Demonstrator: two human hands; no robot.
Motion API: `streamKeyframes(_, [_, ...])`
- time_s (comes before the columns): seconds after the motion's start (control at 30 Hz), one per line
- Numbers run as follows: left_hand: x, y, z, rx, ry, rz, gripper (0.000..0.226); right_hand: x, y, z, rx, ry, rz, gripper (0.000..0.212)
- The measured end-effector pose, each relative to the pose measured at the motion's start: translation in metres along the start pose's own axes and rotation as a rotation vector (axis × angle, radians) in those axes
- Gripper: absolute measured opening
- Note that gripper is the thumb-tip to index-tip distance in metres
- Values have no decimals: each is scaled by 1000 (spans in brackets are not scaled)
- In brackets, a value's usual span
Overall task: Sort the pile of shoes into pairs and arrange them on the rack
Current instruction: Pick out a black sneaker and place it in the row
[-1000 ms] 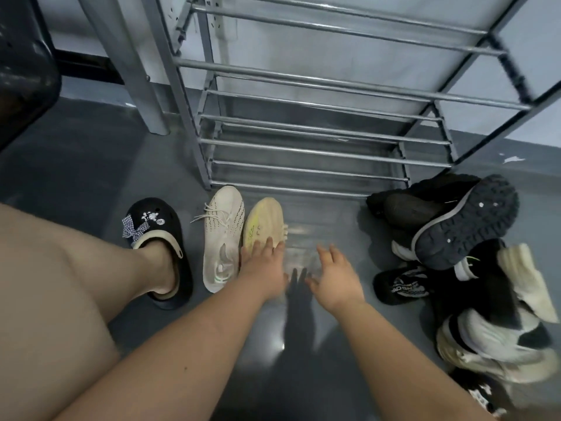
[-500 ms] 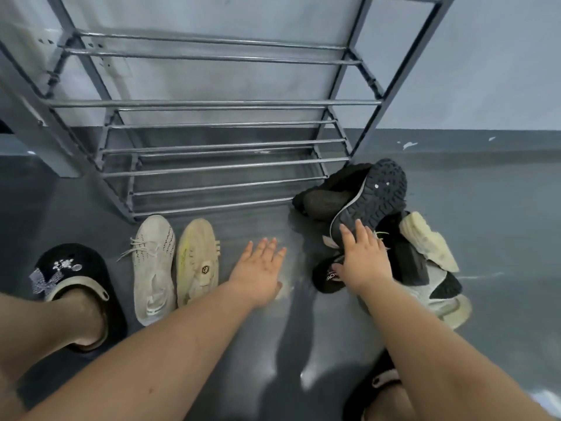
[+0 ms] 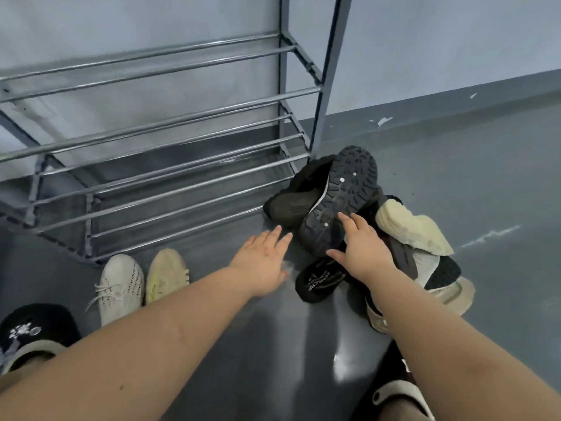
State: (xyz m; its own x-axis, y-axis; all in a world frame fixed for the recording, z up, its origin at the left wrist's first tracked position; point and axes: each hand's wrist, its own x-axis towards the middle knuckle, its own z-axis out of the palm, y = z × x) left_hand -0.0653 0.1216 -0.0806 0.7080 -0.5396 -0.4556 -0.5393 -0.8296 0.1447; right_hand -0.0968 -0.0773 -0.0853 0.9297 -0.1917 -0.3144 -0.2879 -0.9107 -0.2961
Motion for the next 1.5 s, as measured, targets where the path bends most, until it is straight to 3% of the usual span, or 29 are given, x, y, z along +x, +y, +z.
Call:
streamKeyframes(0.13, [27, 8, -6, -109, 4, -21, 75, 12, 0, 5, 49, 37, -46, 83])
streamKeyframes(0.3, [62, 19, -4, -632, 8, -201, 72, 24, 11, 5, -56, 59, -104, 86])
streamKeyframes(0.53, [86, 26, 5, -1148, 71, -387, 53, 27, 10, 11, 88, 104, 5, 106])
streamKeyframes(0.9, [46, 22, 3, -1548, 142, -337, 33, 12, -5, 1, 259, 17, 12, 103])
streamKeyframes(0.97, [26, 8, 2, -1551, 159, -343, 32, 4, -20, 4, 347, 8, 13, 99])
streamKeyframes(1.1, [-23, -28, 8, -1449, 226, -367, 37, -14, -64, 14, 753, 16, 104, 80])
streamKeyframes(1.17, [-47, -44, 11, -1416, 272, -391, 38, -23, -90, 22, 859, -6, 127, 82])
streamKeyframes(1.37, [-102, -74, 12, -1021, 424, -384, 45, -44, -158, 45, 1145, -100, 251, 140])
streamKeyframes(1.5, [-118, -74, 15, -1036, 499, -380, 46, -52, -172, 47, 1196, -114, 391, 147])
